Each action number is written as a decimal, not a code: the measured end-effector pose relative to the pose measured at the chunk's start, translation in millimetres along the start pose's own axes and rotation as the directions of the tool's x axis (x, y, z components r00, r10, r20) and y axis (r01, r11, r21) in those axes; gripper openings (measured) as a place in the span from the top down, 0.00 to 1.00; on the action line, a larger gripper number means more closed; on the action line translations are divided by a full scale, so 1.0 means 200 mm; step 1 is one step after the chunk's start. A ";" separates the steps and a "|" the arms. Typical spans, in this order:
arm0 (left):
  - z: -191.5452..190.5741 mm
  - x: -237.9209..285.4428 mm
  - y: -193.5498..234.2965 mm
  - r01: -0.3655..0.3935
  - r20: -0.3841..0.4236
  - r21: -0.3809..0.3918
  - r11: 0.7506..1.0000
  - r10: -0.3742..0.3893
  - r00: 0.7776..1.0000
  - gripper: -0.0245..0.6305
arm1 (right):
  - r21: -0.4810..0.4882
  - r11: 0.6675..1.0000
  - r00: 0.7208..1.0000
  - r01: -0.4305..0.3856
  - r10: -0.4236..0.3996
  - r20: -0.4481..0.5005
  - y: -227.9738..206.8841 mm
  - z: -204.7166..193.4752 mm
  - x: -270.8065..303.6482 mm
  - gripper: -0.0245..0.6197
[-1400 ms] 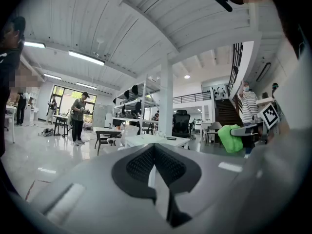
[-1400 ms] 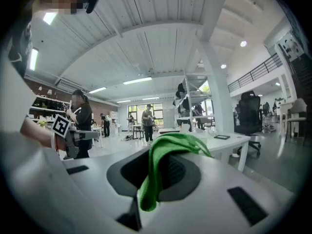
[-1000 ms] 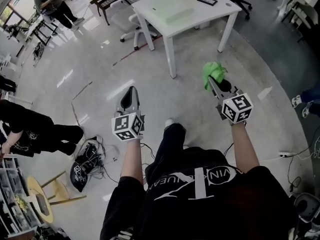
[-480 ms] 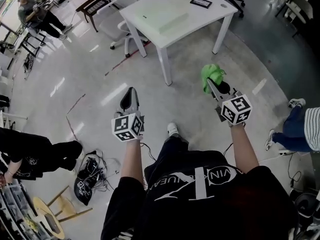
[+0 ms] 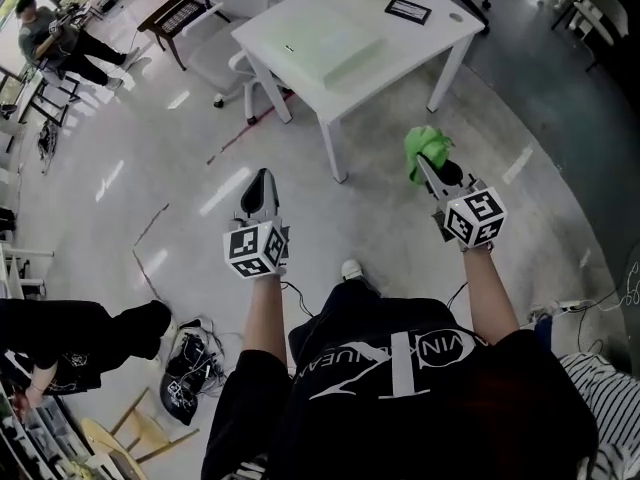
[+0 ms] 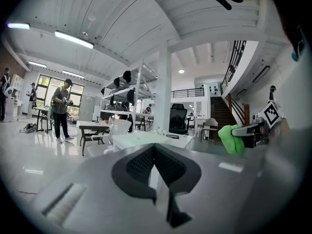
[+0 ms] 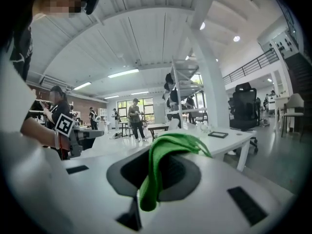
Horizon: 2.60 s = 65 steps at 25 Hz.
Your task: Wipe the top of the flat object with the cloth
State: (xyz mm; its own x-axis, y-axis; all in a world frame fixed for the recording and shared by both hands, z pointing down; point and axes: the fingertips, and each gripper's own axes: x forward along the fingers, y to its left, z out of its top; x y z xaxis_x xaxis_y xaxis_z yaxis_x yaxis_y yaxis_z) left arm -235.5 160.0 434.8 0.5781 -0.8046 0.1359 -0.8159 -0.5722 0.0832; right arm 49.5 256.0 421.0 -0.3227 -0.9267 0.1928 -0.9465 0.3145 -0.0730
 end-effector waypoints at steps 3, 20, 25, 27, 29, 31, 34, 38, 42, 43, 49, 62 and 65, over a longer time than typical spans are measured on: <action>0.02 0.13 0.09 0.008 0.003 0.006 1.000 -0.008 1.000 0.95 | 0.006 1.000 1.000 0.015 -0.015 0.009 -0.06 0.02 0.13 0.90; 0.05 0.53 0.27 0.036 0.004 0.002 0.999 -0.036 0.999 0.95 | -0.075 0.997 1.000 0.004 -0.004 0.003 -0.20 0.12 0.54 0.90; 0.07 0.66 0.34 -0.006 0.009 0.000 1.000 0.006 1.000 0.95 | -0.081 0.996 0.999 -0.049 0.049 0.007 -0.29 0.16 0.72 0.90; 0.07 0.72 0.39 -0.034 0.003 -0.008 0.999 0.034 0.999 0.95 | -0.077 0.994 0.997 -0.075 0.075 0.001 -0.34 0.17 0.82 0.90; 0.08 0.79 0.43 -0.057 -0.012 -0.013 0.998 0.057 0.998 0.95 | -0.070 0.992 0.994 -0.105 0.104 -0.010 -0.39 0.18 0.92 0.90; 0.08 0.88 0.46 -0.075 -0.020 -0.014 0.997 0.074 0.997 0.95 | -0.065 0.989 0.991 -0.134 0.133 -0.023 -0.45 0.20 1.02 0.90; 0.10 1.00 0.50 -0.108 -0.026 -0.024 0.994 0.107 0.994 0.95 | -0.070 0.980 0.982 -0.184 0.180 -0.051 -0.53 0.21 1.19 0.90; 0.09 1.15 0.52 -0.137 -0.049 -0.030 0.990 0.136 0.990 0.95 | -0.068 0.964 0.965 -0.255 0.251 -0.071 -0.61 0.25 1.39 0.90; 0.09 1.27 0.55 -0.173 -0.067 -0.034 0.984 0.170 0.983 0.95 | -0.073 0.946 0.947 -0.315 0.308 -0.094 -0.68 0.27 1.56 0.90; 0.09 1.29 0.56 -0.185 -0.071 -0.036 0.982 0.182 0.981 0.95 | -0.074 0.941 0.941 -0.330 0.322 -0.101 -0.70 0.27 1.60 0.90; 0.07 1.44 0.59 -0.232 -0.100 -0.038 0.972 0.227 0.969 0.95 | -0.087 0.906 0.906 -0.414 0.402 -0.130 -0.78 0.30 1.82 0.90; -0.10 1.72 0.50 -0.112 -0.204 -0.035 0.993 0.103 0.974 0.95 | -0.095 0.860 0.855 -0.501 0.476 -0.205 -0.80 0.26 2.21 0.90; -0.13 1.82 0.52 -0.053 -0.209 -0.040 0.998 0.043 0.977 0.95 | -0.115 0.855 0.849 -0.507 0.472 -0.237 -0.77 0.26 2.30 0.90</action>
State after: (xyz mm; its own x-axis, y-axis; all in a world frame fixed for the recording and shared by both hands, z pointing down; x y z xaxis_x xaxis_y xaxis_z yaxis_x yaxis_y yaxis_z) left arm -109.2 -188.5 518.8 0.5274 -0.7775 0.3427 -0.8450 -0.5222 0.1156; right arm 47.4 -229.1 469.5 -0.7223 -0.5900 0.3609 -0.6461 0.7618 -0.0477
